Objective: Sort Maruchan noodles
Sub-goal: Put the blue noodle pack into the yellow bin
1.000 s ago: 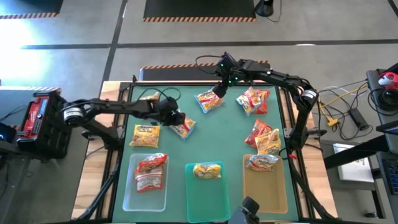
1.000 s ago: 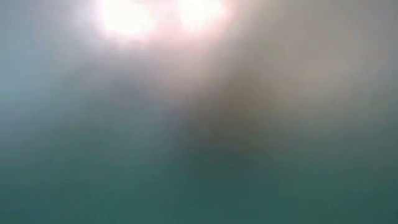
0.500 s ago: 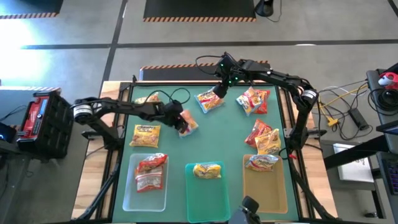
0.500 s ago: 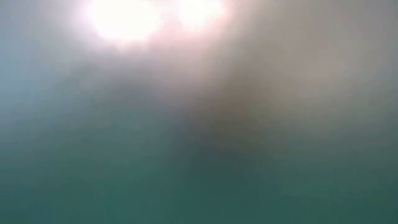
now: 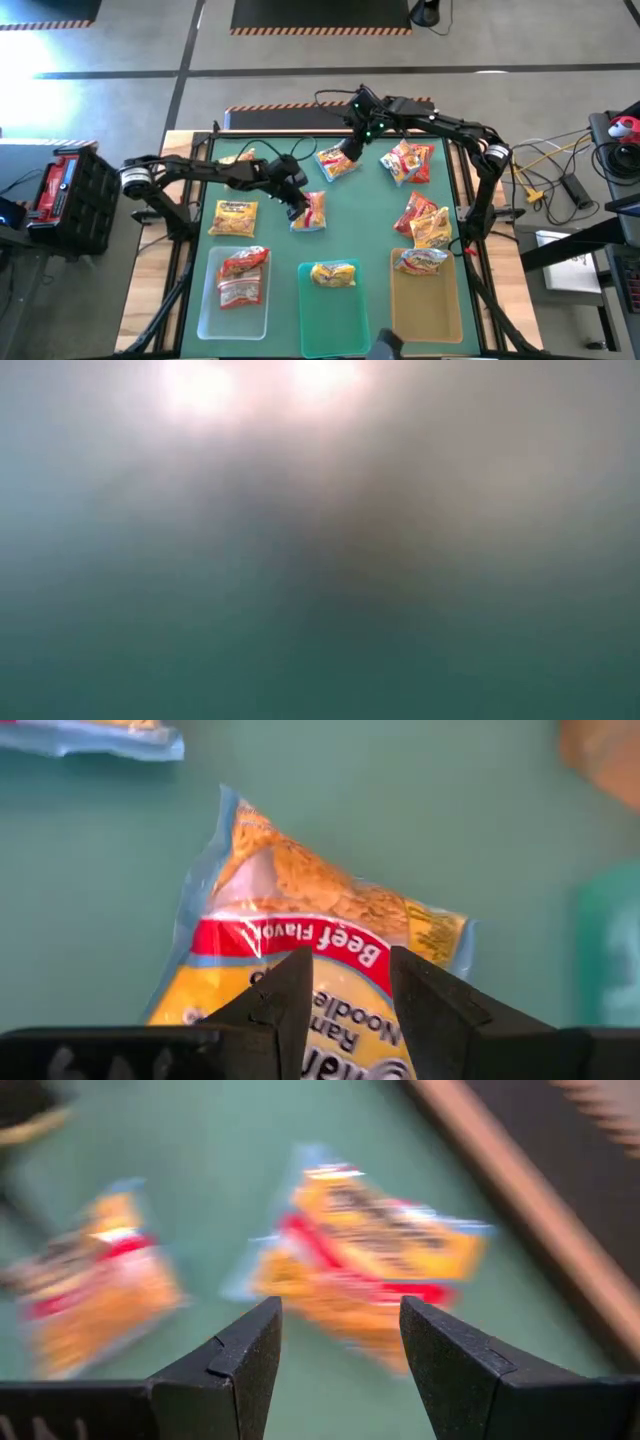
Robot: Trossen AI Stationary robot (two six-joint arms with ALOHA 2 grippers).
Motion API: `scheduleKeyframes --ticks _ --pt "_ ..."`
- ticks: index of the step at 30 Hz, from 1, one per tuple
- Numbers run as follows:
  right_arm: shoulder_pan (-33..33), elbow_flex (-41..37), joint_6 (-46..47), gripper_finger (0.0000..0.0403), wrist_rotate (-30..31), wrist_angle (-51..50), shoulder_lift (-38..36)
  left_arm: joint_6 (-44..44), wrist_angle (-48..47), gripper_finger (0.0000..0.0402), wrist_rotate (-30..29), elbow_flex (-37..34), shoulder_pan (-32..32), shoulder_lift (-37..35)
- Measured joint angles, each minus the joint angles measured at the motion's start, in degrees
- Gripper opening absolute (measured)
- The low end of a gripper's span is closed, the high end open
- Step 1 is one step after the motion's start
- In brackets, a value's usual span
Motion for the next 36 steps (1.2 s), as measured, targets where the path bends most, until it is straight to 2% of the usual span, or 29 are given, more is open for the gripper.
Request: scheduleKeyframes --ticks 3,7,11,19,26,29,36 --pt "1.4 -1.3 -1.8 0.0192 -6.0 -0.1 0.0 -4.3 -1.3 0.0118 0.0 -0.9 -0.3 -1.9" --pt "4.3 -4.7 -5.3 0.0191 -6.1 1.1 0.0 -9.8 -3.4 0.0118 -0.1 -3.3 -1.0 -4.0" --pt "7.6 -8.9 -4.1 0.0186 -6.1 7.2 0.0 -14.8 -2.3 0.0118 -0.2 -6.2 -1.9 -6.4" --pt "12.2 -14.7 10.1 0.0159 -6.1 21.2 0.0 -27.5 0.6 0.0118 -8.6 -13.0 -3.6 -11.3" --pt "14.6 -21.1 23.8 0.0141 -6.1 33.2 0.0 -42.8 16.5 0.0118 -10.4 -20.6 -3.6 -12.4" --pt "15.7 -23.3 27.2 0.0134 -5.6 37.0 0.0 -45.5 21.7 0.0118 -10.5 -22.6 -3.6 -12.4" --pt "17.7 -28.2 33.2 0.013 -1.9 43.3 0.0 -47.4 22.7 0.0118 -11.9 -24.3 -3.7 -12.3"
